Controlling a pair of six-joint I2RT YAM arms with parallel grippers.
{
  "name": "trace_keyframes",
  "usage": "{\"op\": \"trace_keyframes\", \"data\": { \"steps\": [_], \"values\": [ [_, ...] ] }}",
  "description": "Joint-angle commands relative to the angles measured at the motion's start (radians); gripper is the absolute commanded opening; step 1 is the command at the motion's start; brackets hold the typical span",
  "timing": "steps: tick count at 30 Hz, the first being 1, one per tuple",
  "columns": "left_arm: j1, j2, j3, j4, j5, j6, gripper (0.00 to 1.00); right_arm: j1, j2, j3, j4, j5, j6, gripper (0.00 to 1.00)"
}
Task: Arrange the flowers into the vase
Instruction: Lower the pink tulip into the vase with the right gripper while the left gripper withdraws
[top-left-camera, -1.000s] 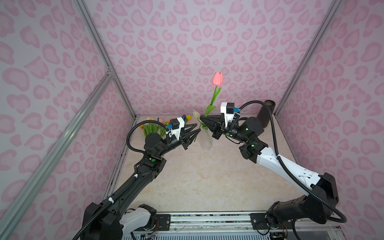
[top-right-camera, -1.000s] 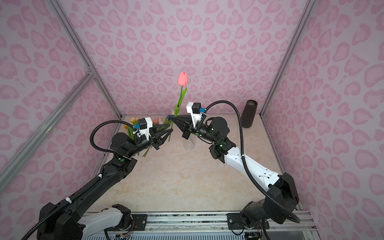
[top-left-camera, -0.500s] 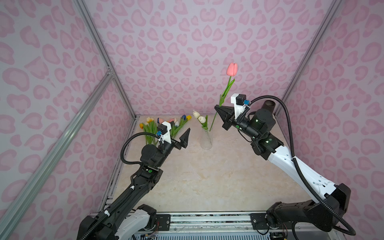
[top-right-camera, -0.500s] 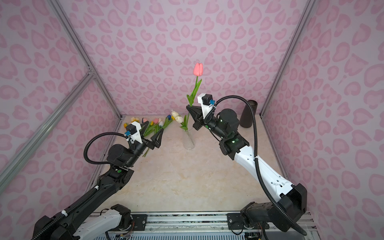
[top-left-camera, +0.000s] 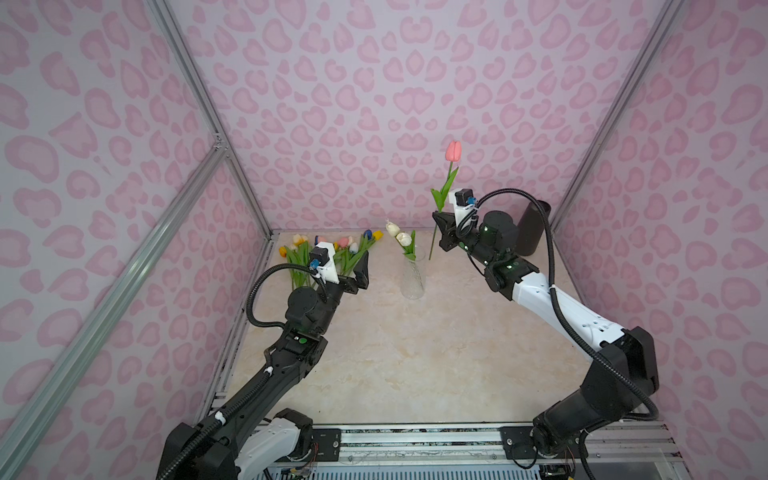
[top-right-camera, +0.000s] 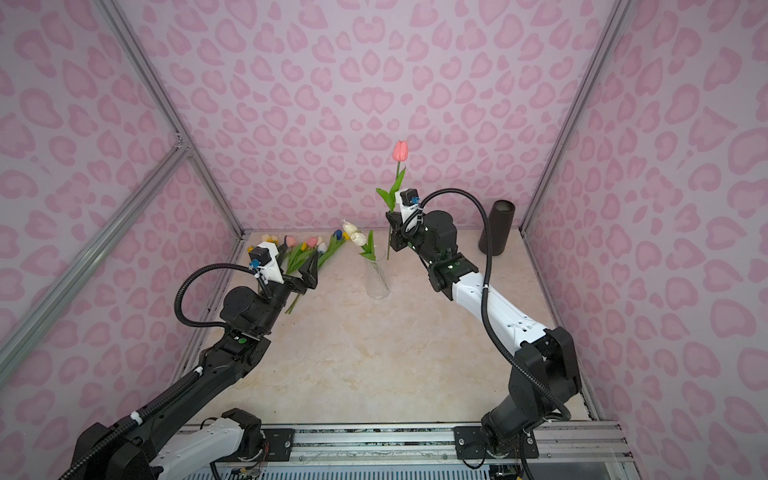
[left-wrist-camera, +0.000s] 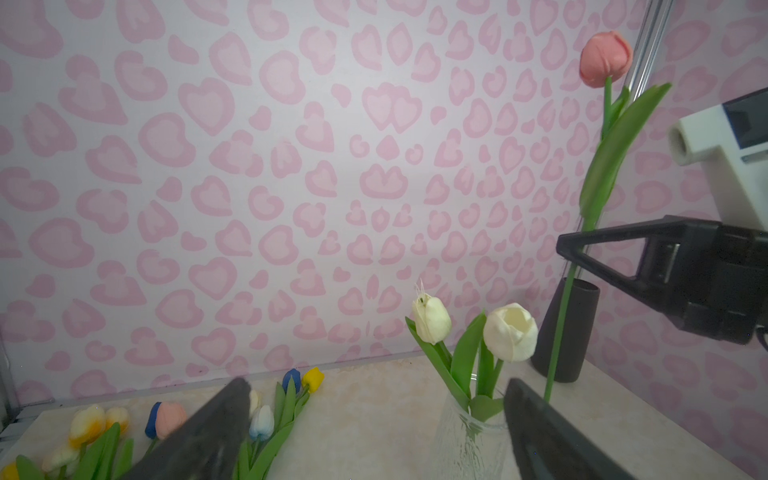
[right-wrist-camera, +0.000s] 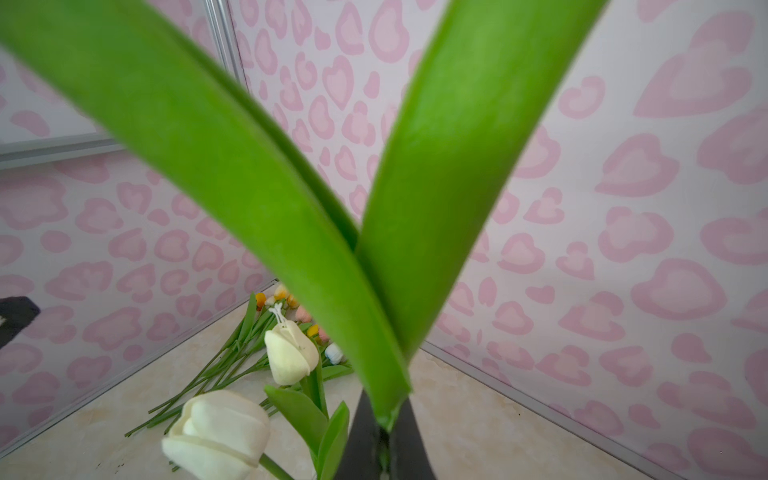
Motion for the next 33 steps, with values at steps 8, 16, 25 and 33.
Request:
{"op": "trace_keyframes", "data": {
  "steps": [8,16,25,33],
  "values": [
    [0.004,-0.052,-0.018,-0.015,-0.032,0.035,0.96,0.008,0.073,0.03,0.149,-0.056,0.03,0.0],
    [0.003,-0.048,-0.025,-0.016,-0.011,0.024,0.96,0.011,0.109,0.016,0.231,-0.071,0.019,0.0],
    [0.003,-0.105,-0.076,-0.042,0.028,-0.012,0.97,0.025,0.165,-0.064,0.328,-0.088,-0.051,0.0],
    [0.004,-0.16,-0.097,-0.089,-0.02,0.024,0.97,0.04,0.178,-0.137,0.365,-0.086,-0.095,0.0]
  ]
}}
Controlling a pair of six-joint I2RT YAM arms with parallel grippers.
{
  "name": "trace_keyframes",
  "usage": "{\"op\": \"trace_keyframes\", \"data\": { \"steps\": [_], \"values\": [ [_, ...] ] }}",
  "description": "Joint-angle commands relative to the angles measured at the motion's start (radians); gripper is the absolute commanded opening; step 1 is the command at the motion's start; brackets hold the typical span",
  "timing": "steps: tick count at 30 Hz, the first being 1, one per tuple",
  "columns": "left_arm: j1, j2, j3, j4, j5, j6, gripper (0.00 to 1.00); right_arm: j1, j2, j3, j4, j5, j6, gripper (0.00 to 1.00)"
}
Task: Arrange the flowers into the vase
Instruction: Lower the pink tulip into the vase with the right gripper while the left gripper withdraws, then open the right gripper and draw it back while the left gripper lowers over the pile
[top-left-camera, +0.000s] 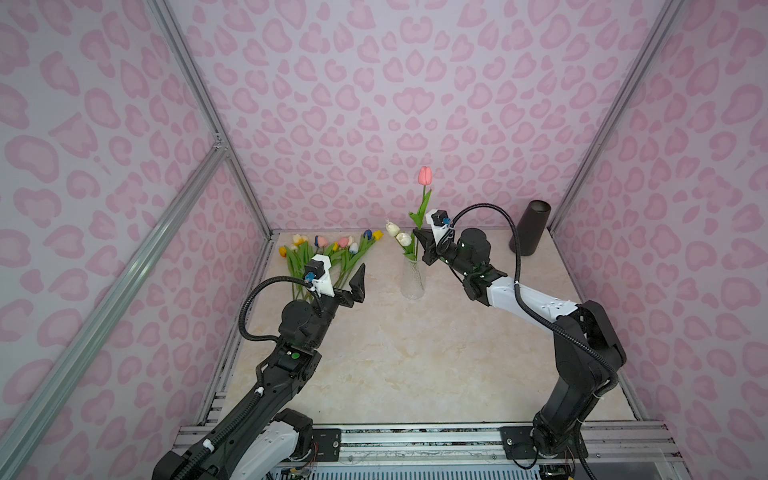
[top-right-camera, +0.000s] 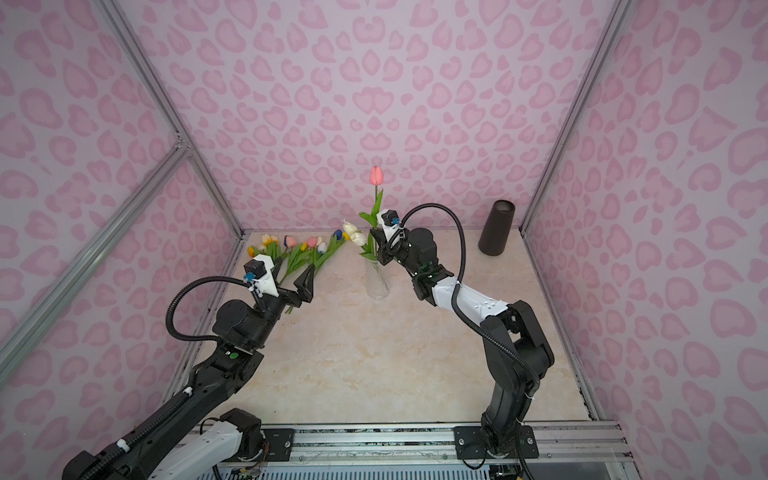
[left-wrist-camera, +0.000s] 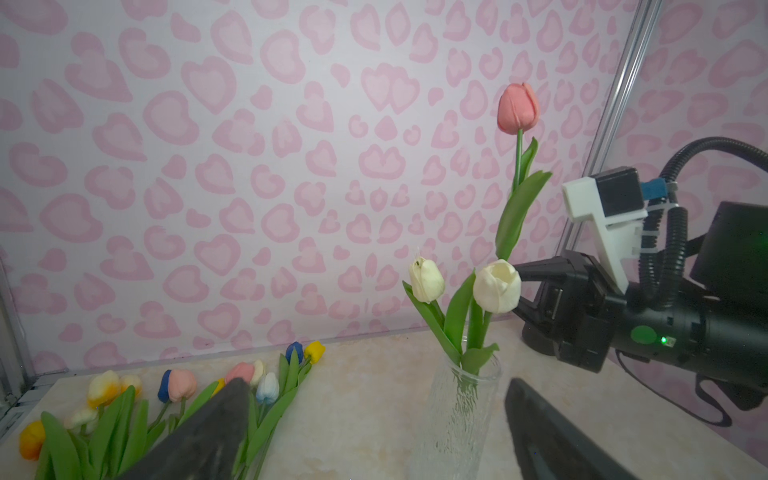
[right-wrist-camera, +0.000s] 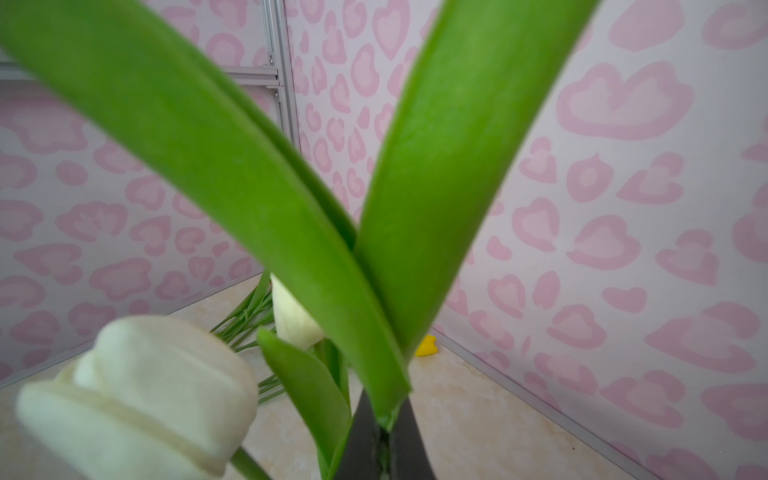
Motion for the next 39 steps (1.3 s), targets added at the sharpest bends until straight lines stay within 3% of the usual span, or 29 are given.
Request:
{"op": "trace_keyframes", "data": {
  "steps": [1,11,16,19,30,39],
  "values": [
    [0.0,-0.014,-0.007,-0.007,-0.033,0.026,0.97,0.002,0.009,-0.019,0.056,-0.003,-0.022,0.0],
    [0.0,0.03,-0.001,-0.006,-0.037,0.037,0.97,0.027,0.041,-0.029,0.026,0.039,-0.043,0.01],
    [-0.001,0.031,0.008,-0.016,-0.025,0.052,0.97,0.037,0.046,-0.031,0.033,0.053,-0.052,0.26],
    [-0.001,0.027,0.005,-0.015,-0.042,0.054,0.97,0.036,0.039,-0.039,0.046,0.059,-0.046,0.33],
    [0.002,0.058,0.02,-0.016,-0.039,0.042,0.97,0.014,-0.08,-0.097,0.037,0.113,-0.017,0.48],
    [0.009,0.106,0.052,-0.025,-0.047,0.023,0.97,0.005,-0.184,-0.116,-0.049,0.063,-0.043,0.55]
  ]
}}
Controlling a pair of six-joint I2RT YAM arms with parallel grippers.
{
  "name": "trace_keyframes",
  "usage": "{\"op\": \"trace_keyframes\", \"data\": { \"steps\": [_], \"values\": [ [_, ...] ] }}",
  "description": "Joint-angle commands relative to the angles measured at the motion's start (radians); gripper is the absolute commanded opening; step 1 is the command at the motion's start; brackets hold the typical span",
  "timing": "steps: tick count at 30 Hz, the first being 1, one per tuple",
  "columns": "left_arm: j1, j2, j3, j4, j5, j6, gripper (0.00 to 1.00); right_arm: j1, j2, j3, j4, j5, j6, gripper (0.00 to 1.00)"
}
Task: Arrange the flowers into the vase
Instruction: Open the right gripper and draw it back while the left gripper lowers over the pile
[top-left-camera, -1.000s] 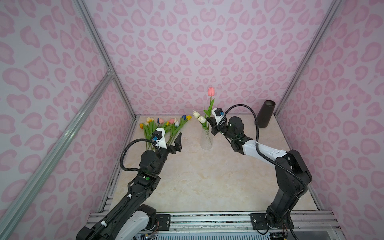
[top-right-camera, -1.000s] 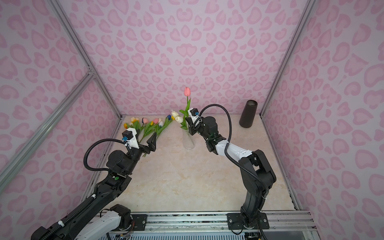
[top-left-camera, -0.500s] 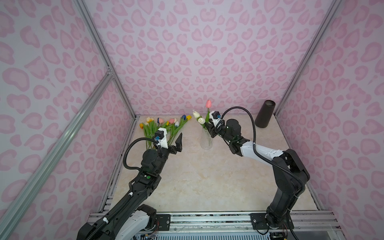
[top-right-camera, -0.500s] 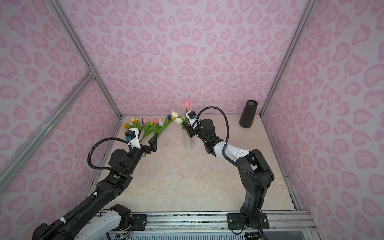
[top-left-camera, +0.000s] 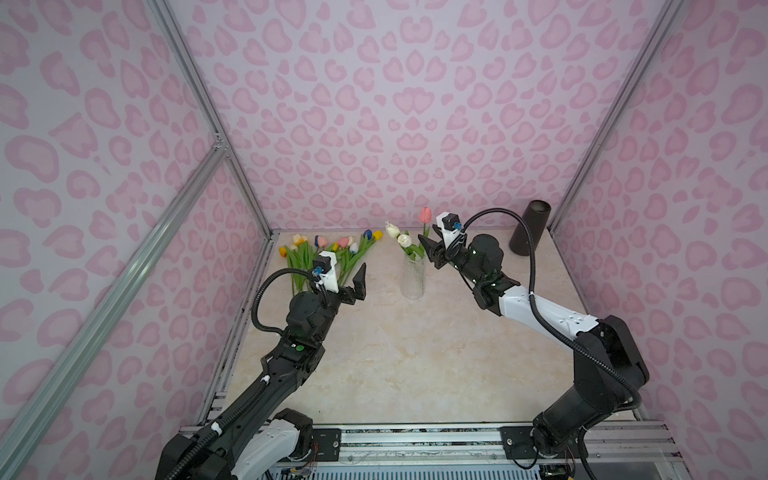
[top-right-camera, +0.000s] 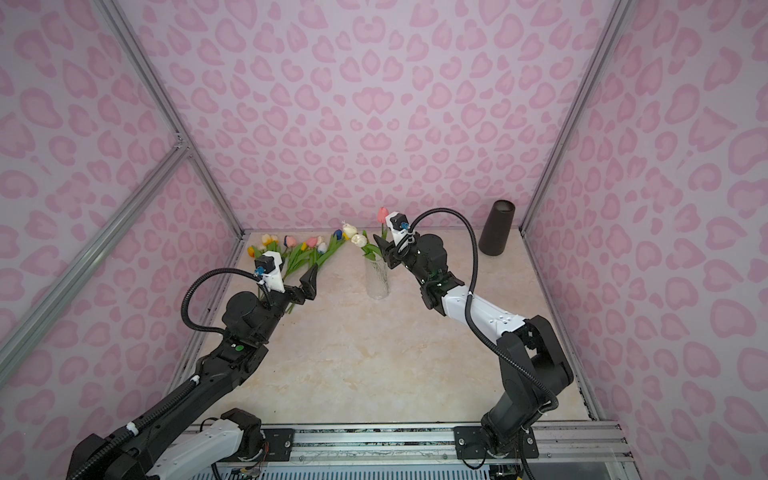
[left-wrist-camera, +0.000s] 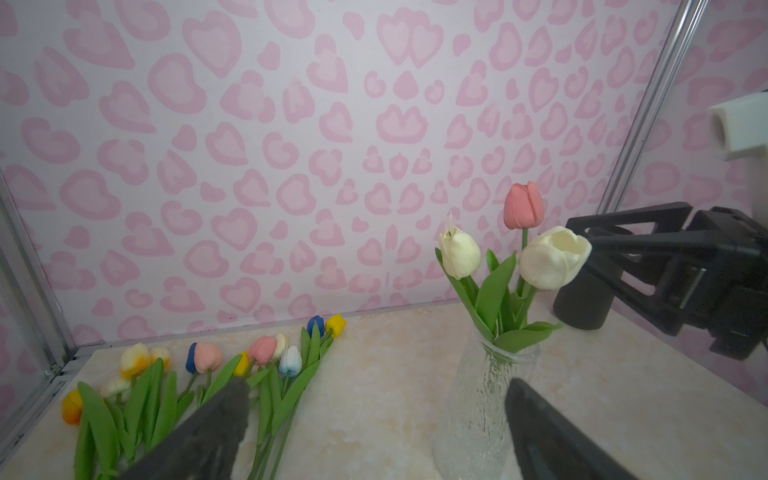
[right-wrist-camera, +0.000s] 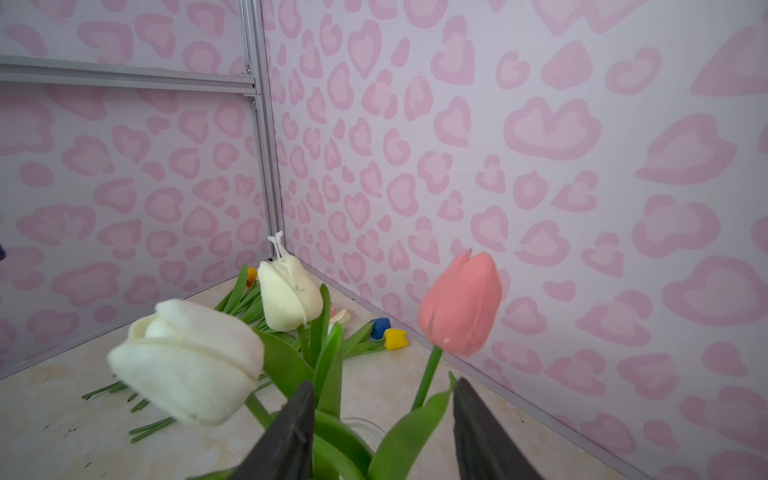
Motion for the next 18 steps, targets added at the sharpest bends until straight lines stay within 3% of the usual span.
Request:
{"op": "trace_keyframes", "data": {
  "steps": [1,6,12,18],
  "values": [
    [0.006,0.015,0.024,0.004,-0.019,-0.013,0.97,0.001,-0.048,-0.014,-0.038,-0.022,-0.01,0.56],
    [0.056,0.073,0.074,-0.095,-0.054,-0.075,0.94,0.0,-0.164,-0.059,-0.052,-0.008,-0.009,0.59],
    [0.147,0.219,0.203,-0.318,0.002,-0.144,0.86,0.0,-0.317,-0.131,-0.056,0.046,0.035,0.6],
    [0.19,0.37,0.332,-0.575,-0.016,-0.129,0.78,0.016,-0.46,-0.384,0.193,0.045,0.094,0.6]
  ]
}}
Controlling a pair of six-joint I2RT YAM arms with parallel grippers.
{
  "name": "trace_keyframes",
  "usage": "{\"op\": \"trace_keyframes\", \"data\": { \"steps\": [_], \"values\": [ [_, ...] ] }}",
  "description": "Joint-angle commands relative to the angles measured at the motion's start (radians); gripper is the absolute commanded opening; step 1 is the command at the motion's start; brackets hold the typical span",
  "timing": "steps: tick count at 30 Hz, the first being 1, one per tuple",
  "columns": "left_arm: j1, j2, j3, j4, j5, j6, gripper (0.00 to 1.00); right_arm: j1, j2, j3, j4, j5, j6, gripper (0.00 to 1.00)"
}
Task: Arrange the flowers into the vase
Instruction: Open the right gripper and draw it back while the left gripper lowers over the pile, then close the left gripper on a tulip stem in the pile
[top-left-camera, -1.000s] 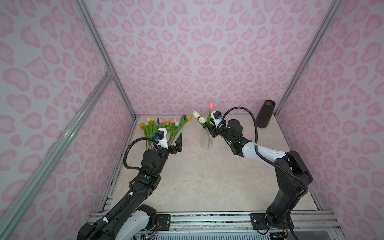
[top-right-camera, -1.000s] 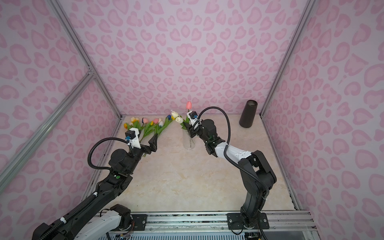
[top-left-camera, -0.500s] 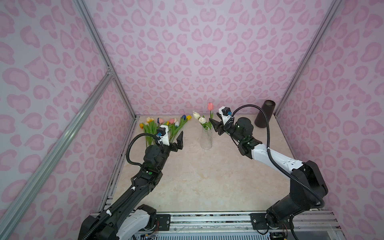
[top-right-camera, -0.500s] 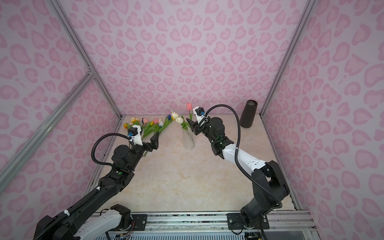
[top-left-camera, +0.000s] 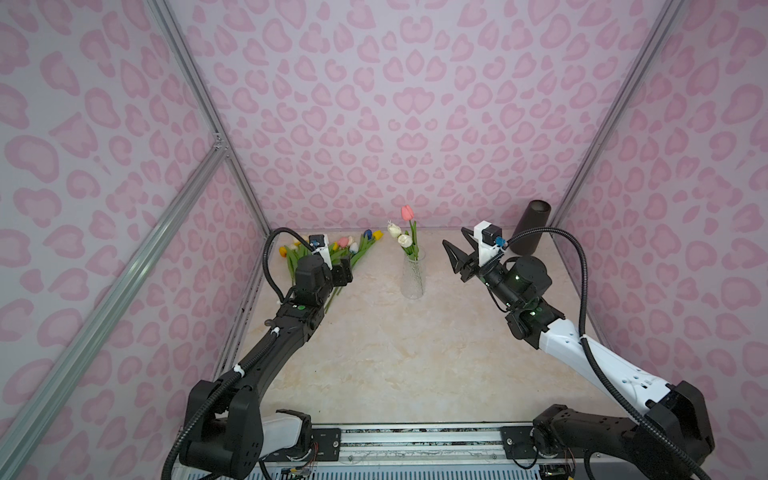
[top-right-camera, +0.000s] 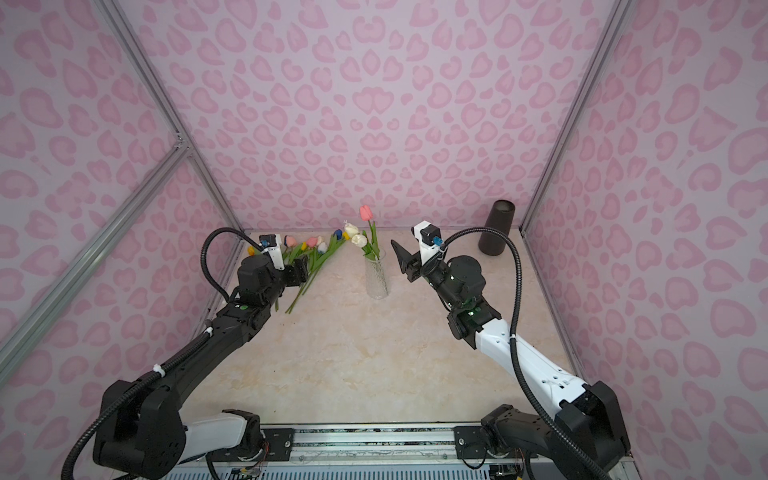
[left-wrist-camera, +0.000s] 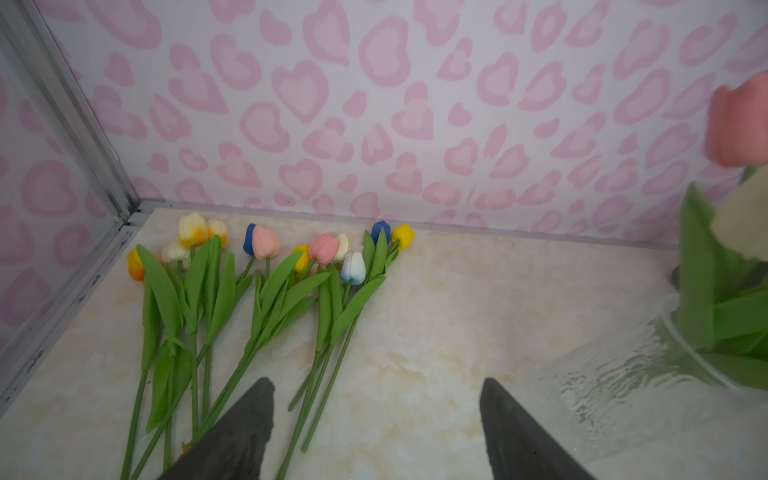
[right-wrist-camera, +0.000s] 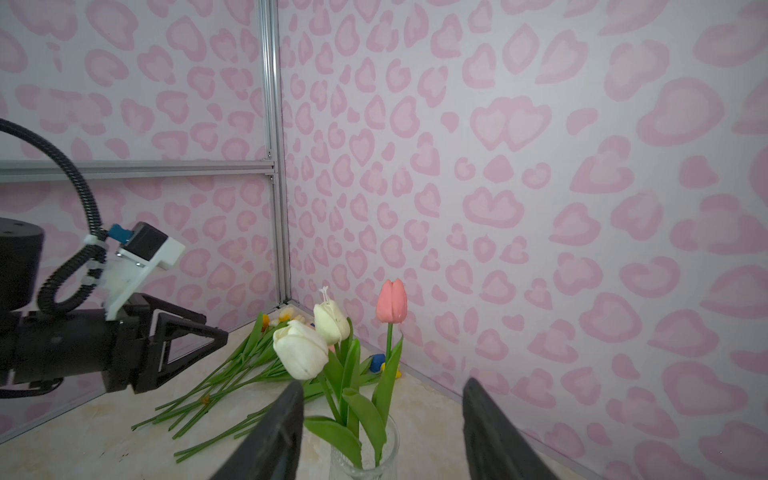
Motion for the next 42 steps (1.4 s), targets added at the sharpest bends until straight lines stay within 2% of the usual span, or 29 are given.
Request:
{"op": "trace_keyframes", "data": {
  "steps": [1,6,13,16,21,25,26,34,42],
  "values": [
    [0.025,0.068,0.052,-0.21,-0.015,-0.002,0.78,0.021,-0.051,-0.145,0.204,0.007,0.048,0.59],
    [0.073,0.241,0.214,-0.435,0.023,0.049,0.76,0.115,-0.098,-0.296,0.29,0.116,-0.015,0.58],
    [0.075,0.511,0.453,-0.621,0.004,0.123,0.59,0.164,-0.026,-0.376,0.423,0.12,-0.029,0.57],
    [0.075,0.59,0.541,-0.668,0.009,0.156,0.41,0.187,0.022,-0.399,0.473,0.108,-0.044,0.56],
    [0.076,0.693,0.633,-0.726,-0.03,0.194,0.39,0.247,0.114,-0.479,0.625,0.139,-0.066,0.56],
    [0.078,0.761,0.678,-0.749,-0.007,0.206,0.37,0.273,0.172,-0.494,0.697,0.152,-0.059,0.56],
    [0.078,0.776,0.691,-0.758,-0.005,0.206,0.31,0.28,0.18,-0.492,0.698,0.152,-0.061,0.56],
    [0.078,0.855,0.758,-0.774,0.004,0.209,0.27,0.294,0.18,-0.487,0.676,0.168,-0.088,0.56],
    [0.078,0.855,0.746,-0.765,0.001,0.199,0.06,0.294,0.147,-0.49,0.637,0.195,-0.125,0.57]
  ]
}}
